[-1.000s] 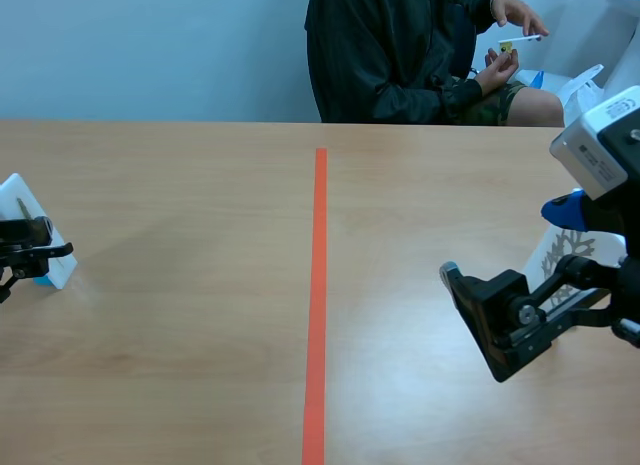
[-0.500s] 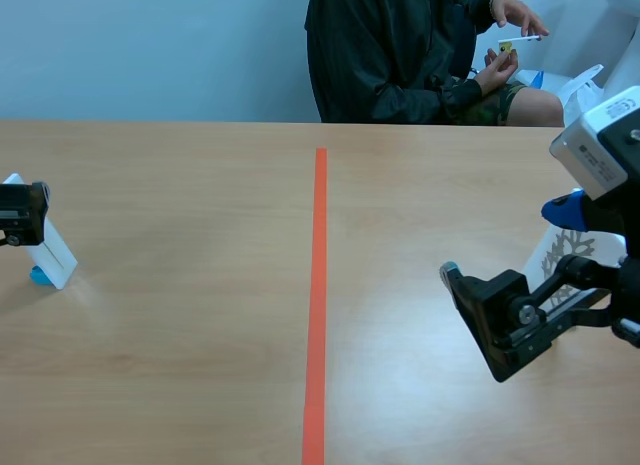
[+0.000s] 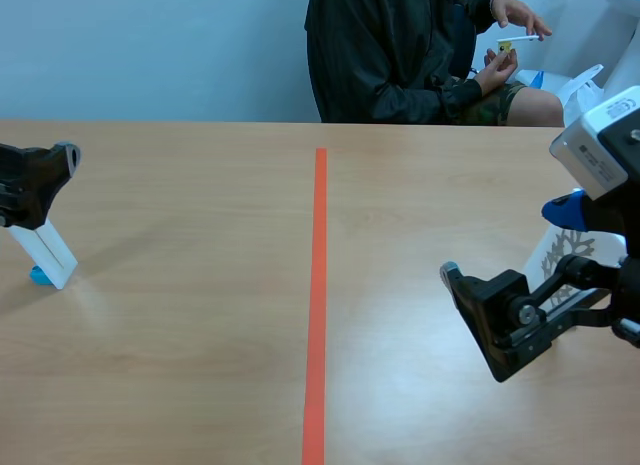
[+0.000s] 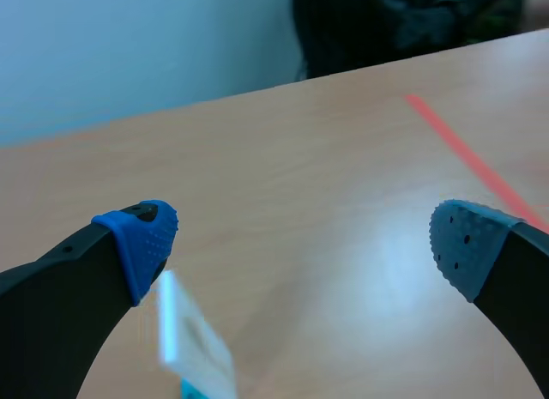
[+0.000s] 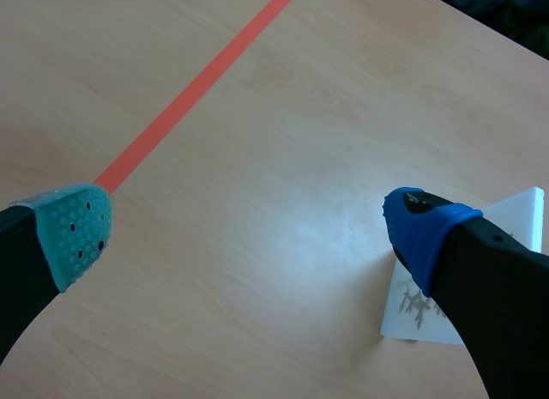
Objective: Sort the leaf by its shape. The table is split by an orange tape line. A compound leaf with several leaflets goes to the left side, a simple leaf with one blade goes to the right side. Return to the home posture when a red brick is placed on the table.
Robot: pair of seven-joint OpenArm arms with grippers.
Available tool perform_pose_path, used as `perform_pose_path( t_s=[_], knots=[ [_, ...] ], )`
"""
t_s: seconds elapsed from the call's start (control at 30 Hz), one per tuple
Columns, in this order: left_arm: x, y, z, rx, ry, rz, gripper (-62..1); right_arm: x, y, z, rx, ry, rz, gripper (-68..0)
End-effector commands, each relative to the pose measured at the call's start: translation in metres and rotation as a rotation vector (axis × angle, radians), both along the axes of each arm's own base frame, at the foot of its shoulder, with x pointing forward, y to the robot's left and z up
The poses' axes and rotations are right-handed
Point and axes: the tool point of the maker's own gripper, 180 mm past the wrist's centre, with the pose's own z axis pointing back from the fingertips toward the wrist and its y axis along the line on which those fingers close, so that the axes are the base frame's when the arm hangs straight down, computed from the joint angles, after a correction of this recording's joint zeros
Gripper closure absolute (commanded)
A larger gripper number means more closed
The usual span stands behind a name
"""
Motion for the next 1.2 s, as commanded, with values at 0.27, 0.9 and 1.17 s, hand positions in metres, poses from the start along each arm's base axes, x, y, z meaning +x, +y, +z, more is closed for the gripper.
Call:
perform_pose_path(
  t_s=[0.27, 0.9, 1.17],
  knots=[
    [-0.07, -0.1, 0.014, -0.026, 0.03, -0.326, -62.3, 0.004, -0.003, 0.007, 0.007, -0.028, -0.011, -67.9],
    [-0.104, -0.123, -0.019, -0.113, 0.169, -0.276, -62.3, 0.004, -0.002, 0.007, 0.014, -0.026, -0.01, -67.9],
    [-0.106, -0.126, -0.021, -0.109, 0.172, -0.284, -62.3, 0.004, -0.002, 0.007, 0.015, -0.027, -0.01, -67.9]
  ],
)
